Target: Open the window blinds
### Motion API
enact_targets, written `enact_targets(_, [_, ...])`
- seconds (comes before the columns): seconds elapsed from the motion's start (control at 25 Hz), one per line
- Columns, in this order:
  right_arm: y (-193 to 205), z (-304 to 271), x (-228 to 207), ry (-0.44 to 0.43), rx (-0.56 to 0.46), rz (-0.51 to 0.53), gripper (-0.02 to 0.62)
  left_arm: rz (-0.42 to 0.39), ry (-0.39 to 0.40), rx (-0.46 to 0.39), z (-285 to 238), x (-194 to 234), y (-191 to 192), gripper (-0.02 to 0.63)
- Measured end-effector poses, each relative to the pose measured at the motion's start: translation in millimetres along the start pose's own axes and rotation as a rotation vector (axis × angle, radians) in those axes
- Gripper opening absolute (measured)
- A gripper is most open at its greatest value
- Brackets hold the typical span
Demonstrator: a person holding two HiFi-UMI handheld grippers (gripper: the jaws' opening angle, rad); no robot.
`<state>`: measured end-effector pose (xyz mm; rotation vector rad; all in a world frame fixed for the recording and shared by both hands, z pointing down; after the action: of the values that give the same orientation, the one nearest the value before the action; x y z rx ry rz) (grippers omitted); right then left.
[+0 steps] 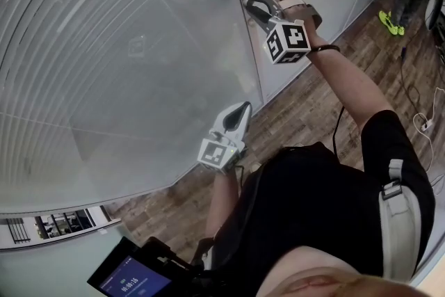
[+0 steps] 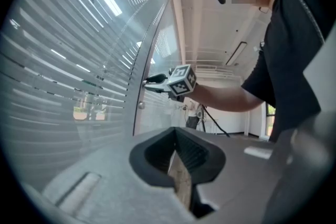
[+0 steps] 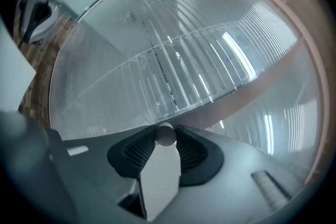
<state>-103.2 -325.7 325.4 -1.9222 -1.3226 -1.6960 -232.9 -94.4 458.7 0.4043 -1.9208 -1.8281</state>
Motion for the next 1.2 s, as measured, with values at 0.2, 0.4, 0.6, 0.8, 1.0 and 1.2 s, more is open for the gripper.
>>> enact_targets(0.2, [7.8,2.9,-9.5,-0.034,-0.067,-0.362,0.129,-0.007,0.01,-0.006,0.1,-4.3,0.9,0.003])
enact_targets(0.4, [15.2,0.4,-12.5,-0.045,-0.133,-0.648,0.127,0.0,-0.002,-0.001,2.7,-0.4,1.0,0.003])
enact_targets(0.6, [29.0,-4.7,-9.5,-0.054,-0.223,-0.96,0.127,-0.026,-0.008,0.004,3.7,-0.9,0.9,0.003])
enact_targets(0.8, [37.6,-5.4,-10.6,-0.094,-0.294,-1.183,0.128,-0.035,-0.014,0.007,4.7,-0.7,0.7,0.003])
enact_targets(1.0, [38.9,-5.9,-11.8,-0.102,-0.308,-1.236,0.127,-0.037,-0.012,0.008,4.0,-0.6,0.8,0.003])
enact_targets(1.2, [38.8,-6.8,-11.5,-0.107,-0.306,-1.227,0.128,-0.035,-0.012,0.006,3.2,-0.9,0.9,0.003])
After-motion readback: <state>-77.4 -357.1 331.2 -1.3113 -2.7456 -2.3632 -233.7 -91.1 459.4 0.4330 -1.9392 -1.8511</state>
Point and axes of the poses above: the fingertips, and each gripper's own axes: z backward along the fingers, x to its left, y out of its underside, the point moved 10 cm from there along z, backward along the fingers, and after that the axes turned 7 degrees about -y, right-handed, at the moved point
